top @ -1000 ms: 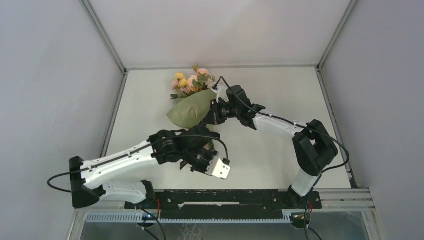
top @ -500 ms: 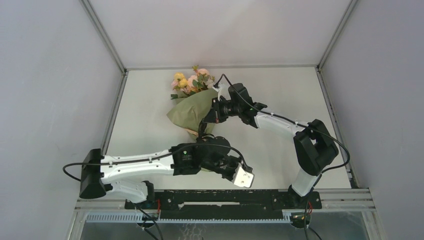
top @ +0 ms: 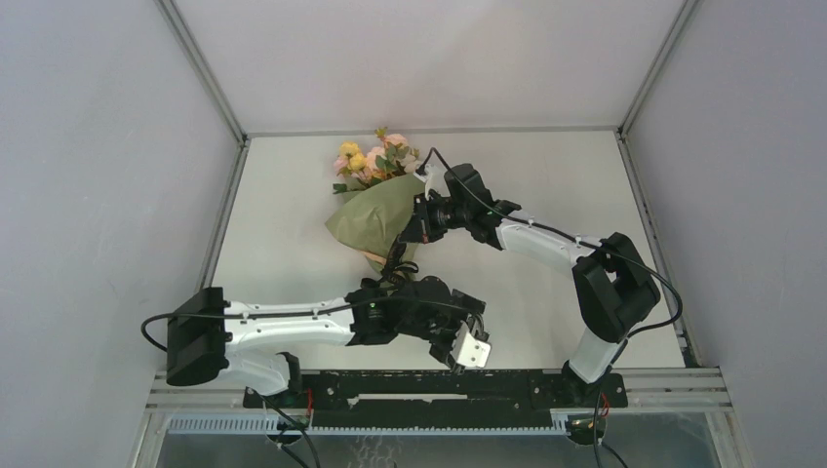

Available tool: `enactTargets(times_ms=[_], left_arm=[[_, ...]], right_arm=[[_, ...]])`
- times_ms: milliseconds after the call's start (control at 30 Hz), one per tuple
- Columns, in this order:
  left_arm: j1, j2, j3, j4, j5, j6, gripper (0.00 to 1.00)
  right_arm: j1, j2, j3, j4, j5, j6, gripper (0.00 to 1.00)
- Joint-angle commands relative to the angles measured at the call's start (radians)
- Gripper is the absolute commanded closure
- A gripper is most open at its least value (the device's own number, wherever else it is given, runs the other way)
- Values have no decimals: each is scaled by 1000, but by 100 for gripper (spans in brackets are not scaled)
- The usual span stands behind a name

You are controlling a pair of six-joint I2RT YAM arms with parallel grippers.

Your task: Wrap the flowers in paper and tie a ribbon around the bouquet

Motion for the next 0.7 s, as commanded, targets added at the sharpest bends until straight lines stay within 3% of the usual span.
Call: enactTargets(times_ms=[0,67,267,333,433,533,600,667], left_arm=[[-15,-60,-8,-24,-61,149,5],[-18,-92,-11,-64,-105,173,0],[-14,-261,-18,-120,-362,69,2],[8,-335,-11,-135,-455,-52,10],[103,-461,-13,-188,-506,-294,32],[318,-555,-68,-233,-520,-596,57],[470,-591,-142,-233,-506,-762,63],[543,-629,-231,-183,-422,-808,57]], right_arm=[[12,-36,43,15,12,-37,100],[17,-37,44,8,20,-39,100],[38,-43,43,1,52,-12,100],[44,-48,43,-10,88,25,100],[63,-58,43,-35,152,80,100],[96,-69,43,-42,224,117,100],[118,-77,43,-42,285,147,100],[138,-81,43,-32,324,169,100]])
